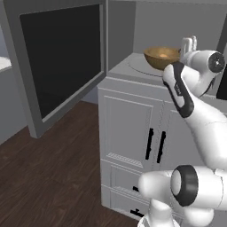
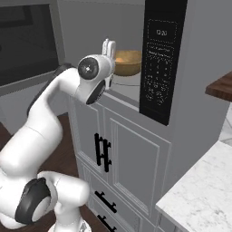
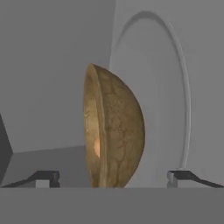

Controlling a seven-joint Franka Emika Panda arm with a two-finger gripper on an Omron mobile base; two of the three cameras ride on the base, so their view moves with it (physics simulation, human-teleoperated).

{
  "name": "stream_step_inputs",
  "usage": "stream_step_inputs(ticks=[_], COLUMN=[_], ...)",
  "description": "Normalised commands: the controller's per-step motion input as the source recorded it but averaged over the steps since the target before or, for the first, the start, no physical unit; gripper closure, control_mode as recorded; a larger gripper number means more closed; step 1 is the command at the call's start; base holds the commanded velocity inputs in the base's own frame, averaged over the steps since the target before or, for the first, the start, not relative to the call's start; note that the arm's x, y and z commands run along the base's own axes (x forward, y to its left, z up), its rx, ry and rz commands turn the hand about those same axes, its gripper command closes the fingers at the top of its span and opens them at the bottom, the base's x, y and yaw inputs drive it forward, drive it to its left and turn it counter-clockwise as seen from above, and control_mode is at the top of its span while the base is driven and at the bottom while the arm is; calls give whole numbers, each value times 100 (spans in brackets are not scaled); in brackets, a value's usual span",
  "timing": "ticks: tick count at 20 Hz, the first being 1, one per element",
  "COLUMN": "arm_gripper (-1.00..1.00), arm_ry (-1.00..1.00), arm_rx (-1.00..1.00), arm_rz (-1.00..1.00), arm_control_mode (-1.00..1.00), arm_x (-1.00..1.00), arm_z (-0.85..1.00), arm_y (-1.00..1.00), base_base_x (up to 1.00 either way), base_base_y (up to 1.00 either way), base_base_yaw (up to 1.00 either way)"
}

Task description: Pick the squash from the sink and place it in the bowl. Then pick the bowl and place it in the microwave. Then close the microwave door and press the start button.

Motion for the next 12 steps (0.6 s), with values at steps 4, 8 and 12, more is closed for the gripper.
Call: stream_step_inputs(ticks=[4,8,12], arm_gripper=[-100,-100,-100], arm_ry=[-12,-7,0], arm_rx=[1,0,0], arm_rz=[0,0,0], arm_control_mode=[-100,-100,-100], arm_x=[-100,-100,-100], arm_z=[70,51,35], arm_y=[39,47,63], base_base_x=[0,0,0], base_base_y=[0,0,0], base_base_yaw=[0,0,0])
